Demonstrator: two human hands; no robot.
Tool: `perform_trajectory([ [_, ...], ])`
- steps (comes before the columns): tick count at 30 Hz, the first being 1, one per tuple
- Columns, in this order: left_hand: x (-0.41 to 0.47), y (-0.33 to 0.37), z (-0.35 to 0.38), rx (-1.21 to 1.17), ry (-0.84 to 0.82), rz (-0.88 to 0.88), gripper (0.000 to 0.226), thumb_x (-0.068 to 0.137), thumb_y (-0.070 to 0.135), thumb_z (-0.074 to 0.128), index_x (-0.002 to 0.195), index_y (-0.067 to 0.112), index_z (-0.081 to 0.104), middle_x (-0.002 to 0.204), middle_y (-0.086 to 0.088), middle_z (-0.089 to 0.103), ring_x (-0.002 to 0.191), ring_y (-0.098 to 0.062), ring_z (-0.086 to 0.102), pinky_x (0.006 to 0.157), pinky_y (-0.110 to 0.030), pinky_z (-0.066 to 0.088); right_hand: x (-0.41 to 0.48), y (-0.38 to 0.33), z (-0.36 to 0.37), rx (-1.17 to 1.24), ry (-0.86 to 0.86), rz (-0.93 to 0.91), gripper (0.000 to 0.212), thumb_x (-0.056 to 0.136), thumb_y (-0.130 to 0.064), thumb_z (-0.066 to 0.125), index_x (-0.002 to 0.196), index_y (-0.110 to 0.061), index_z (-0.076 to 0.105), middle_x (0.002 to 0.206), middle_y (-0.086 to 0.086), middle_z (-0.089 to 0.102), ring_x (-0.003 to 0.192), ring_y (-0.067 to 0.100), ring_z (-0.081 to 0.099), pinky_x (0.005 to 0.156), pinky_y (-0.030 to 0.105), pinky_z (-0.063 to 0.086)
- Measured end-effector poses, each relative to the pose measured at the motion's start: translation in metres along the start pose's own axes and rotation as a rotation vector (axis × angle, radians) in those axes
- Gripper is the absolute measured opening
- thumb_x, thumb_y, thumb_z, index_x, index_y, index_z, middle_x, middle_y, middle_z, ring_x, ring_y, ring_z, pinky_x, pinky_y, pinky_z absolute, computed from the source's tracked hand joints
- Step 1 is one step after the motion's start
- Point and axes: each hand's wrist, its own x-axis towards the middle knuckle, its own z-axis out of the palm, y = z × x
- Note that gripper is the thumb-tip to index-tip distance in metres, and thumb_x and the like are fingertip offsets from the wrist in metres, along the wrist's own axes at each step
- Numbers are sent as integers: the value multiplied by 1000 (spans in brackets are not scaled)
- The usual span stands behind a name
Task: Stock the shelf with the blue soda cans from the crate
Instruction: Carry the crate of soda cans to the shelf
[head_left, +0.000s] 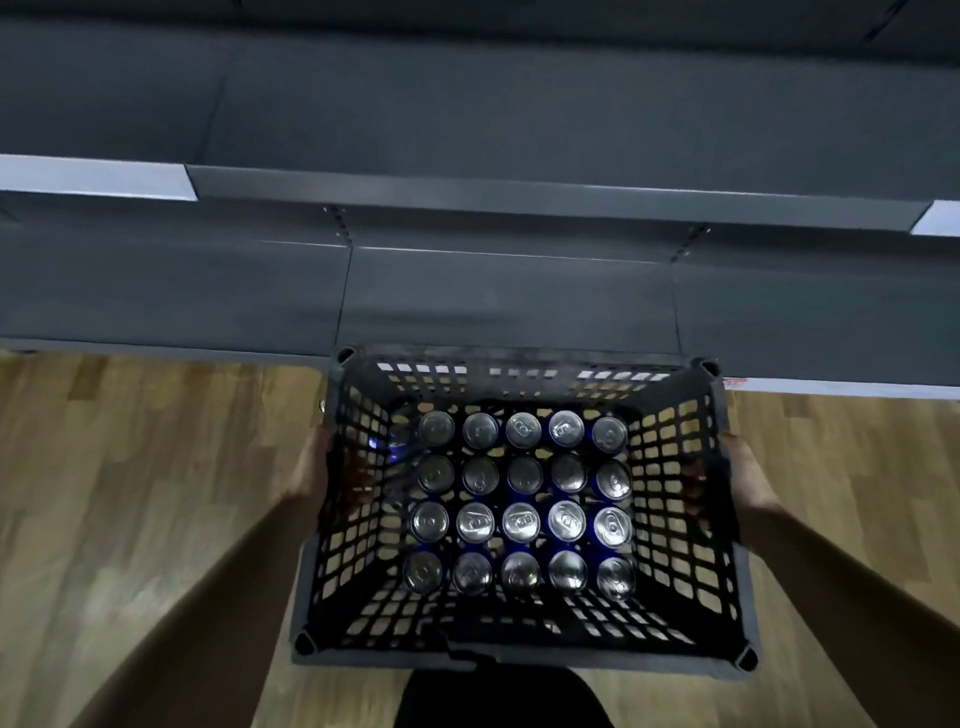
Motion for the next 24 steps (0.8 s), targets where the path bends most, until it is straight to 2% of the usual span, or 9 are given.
perform_trajectory([
  [4,51,-9,22,-8,-41,11,59,91,56,29,79,8,61,60,-8,53,52,-22,46,51,-26,35,56,10,-6,-1,-3,26,61,85,-69,32,82,-14,59,57,4,50,50,20,42,52,27,32],
  [6,78,-16,29,41,-44,10,60,91,59,29,77,8,59,62,-11,53,53,-23,46,49,-26,37,86,19,-5,1,0,26,61,85,-70,34,83,-14,59,58,5,51,52,20,43,55,28,33],
  [12,154,-53,38,39,-35,19,72,74,75,40,77,8,65,65,-15,59,56,-26,51,58,-32,36,167,39,-5,-35,39,-1,67,90,-69,33,90,-8,61,58,7,54,53,22,45,54,30,34],
  [15,193,-68,41,73,-24,1,77,81,72,37,92,2,66,77,-19,63,64,-29,57,62,-34,44,204,41,-2,-51,54,-19,67,90,-69,36,92,-7,61,58,8,57,54,23,48,54,30,36],
  [17,211,-72,48,92,-44,-12,74,84,66,34,99,-1,63,81,-20,62,67,-29,57,63,-34,44,226,44,3,-67,52,-21,68,89,-69,36,93,-6,60,58,9,57,54,24,49,55,31,37],
  [21,245,-78,61,176,-24,13,68,93,57,29,99,-2,62,90,-26,63,80,-32,57,76,-37,42,262,54,4,-60,89,-23,71,88,-69,38,102,-4,62,67,13,58,59,25,51,57,31,39],
  [24,268,-84,61,172,-13,-1,68,93,58,30,98,-2,61,79,-22,64,72,-29,57,68,-34,43,279,60,8,-71,89,-29,72,87,-70,39,104,-4,61,68,12,57,58,24,49,56,30,38],
])
